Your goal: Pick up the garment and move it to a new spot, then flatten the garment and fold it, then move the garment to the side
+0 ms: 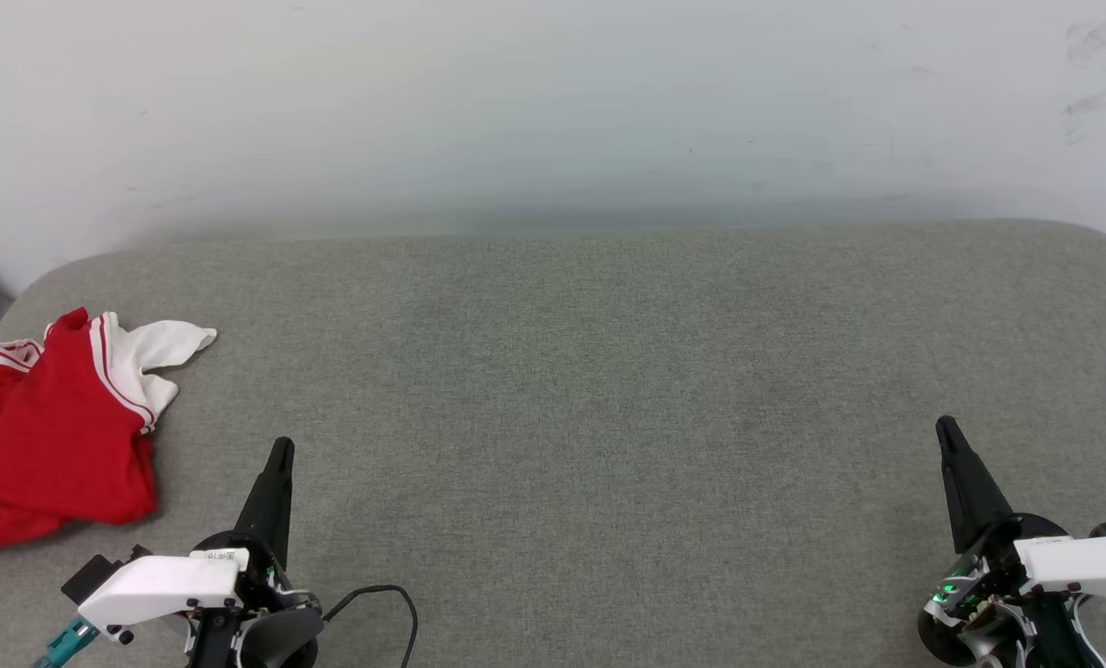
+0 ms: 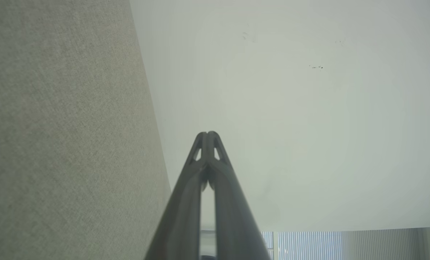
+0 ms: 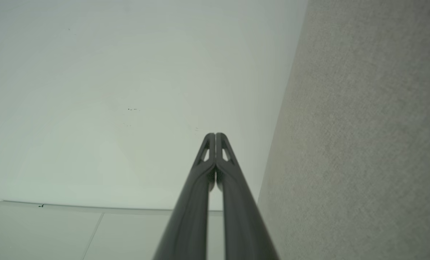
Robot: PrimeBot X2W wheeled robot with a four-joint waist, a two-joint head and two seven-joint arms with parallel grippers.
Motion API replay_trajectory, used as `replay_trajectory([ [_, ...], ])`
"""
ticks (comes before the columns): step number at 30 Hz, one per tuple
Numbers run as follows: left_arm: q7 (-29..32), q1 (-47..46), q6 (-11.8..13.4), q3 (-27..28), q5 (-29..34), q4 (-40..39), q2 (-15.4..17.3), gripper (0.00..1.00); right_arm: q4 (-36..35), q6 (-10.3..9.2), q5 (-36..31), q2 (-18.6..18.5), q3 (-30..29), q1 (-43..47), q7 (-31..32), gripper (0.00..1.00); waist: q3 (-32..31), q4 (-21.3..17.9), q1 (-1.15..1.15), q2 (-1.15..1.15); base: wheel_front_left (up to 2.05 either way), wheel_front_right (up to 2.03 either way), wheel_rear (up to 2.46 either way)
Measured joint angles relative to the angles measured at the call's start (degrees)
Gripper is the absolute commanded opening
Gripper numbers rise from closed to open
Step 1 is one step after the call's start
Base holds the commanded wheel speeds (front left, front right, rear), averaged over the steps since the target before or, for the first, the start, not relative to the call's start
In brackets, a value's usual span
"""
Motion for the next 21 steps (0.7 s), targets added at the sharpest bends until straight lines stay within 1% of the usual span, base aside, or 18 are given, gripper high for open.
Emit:
replay_trajectory([
  [21,0.0,0.0,0.0,0.0,0.0,0.0,0.0,0.00,0.0,0.00,0.0,0.0,0.0,0.0,0.0,0.00,0.0,0.0,0.00,0.00,0.00,0.00,0.00],
])
